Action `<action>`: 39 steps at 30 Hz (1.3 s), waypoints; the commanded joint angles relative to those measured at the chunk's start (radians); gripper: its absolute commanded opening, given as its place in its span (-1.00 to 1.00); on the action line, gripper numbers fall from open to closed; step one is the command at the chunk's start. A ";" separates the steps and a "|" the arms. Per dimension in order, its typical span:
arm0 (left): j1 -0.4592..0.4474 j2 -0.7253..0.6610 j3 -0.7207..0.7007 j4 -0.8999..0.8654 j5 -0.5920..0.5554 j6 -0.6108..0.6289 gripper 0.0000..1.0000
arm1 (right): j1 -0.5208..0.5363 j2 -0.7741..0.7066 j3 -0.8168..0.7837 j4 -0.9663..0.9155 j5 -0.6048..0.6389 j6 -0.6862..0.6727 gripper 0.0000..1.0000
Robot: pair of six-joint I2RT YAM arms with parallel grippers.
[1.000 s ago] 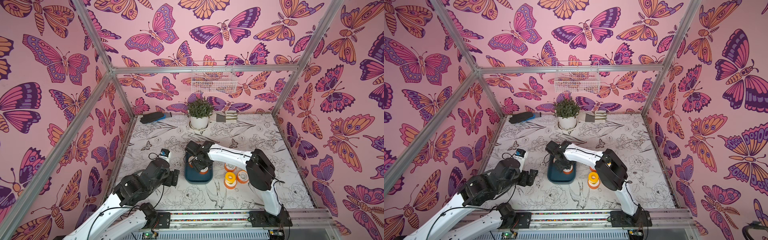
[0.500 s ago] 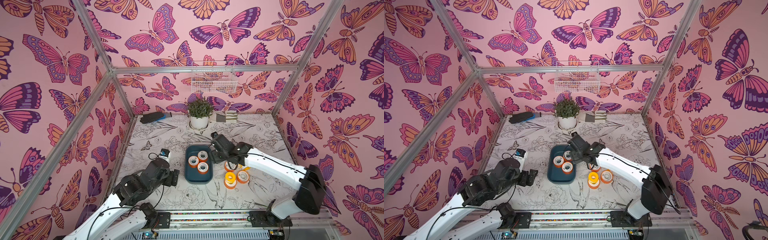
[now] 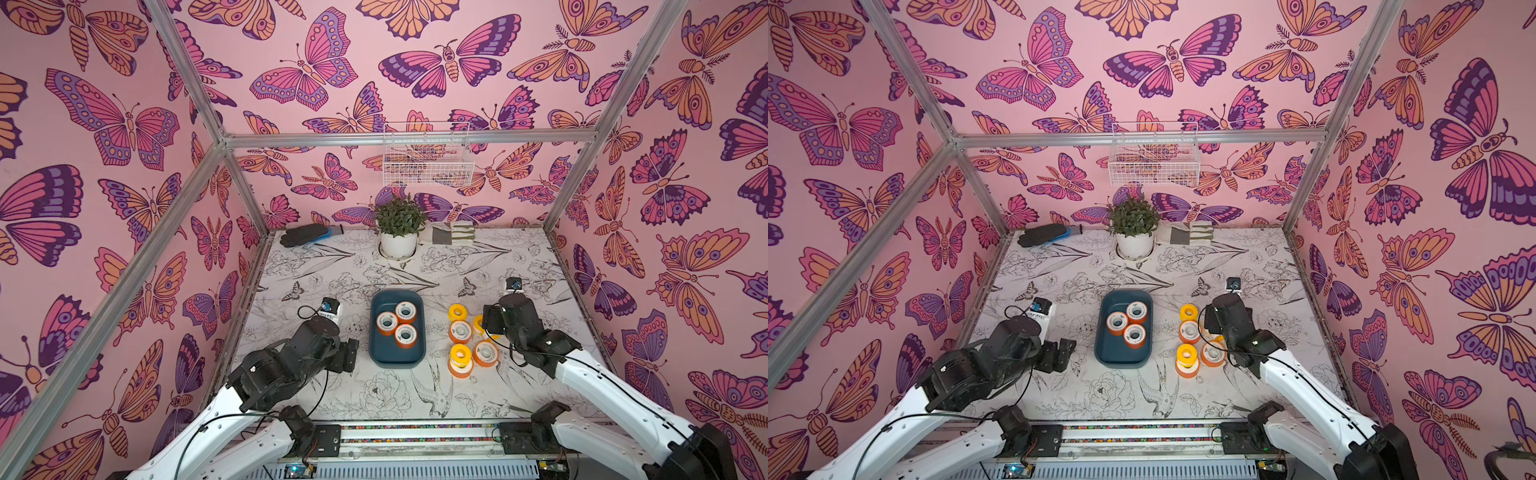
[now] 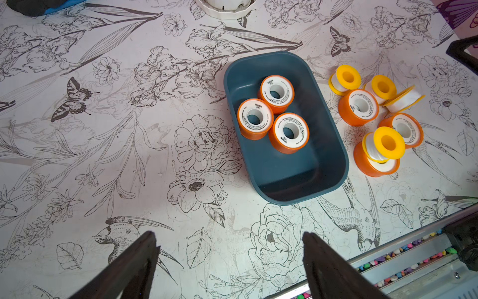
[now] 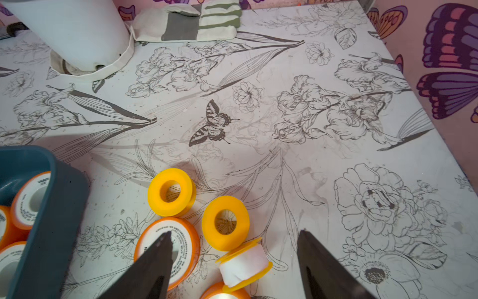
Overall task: Put the sealing tape into the storage box
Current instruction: Place the sealing tape in the storage box, then pick up the sealing tape at the center of the board.
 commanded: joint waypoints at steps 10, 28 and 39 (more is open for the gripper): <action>0.003 0.006 -0.006 -0.018 0.000 -0.006 0.84 | -0.005 -0.127 -0.167 0.215 0.131 0.053 0.65; -0.064 0.380 0.193 0.161 0.146 -0.038 0.89 | -0.005 -0.192 -0.202 0.207 0.175 0.083 0.65; -0.149 1.040 0.626 0.205 0.262 0.055 1.00 | -0.005 -0.190 -0.202 0.206 0.177 0.084 0.65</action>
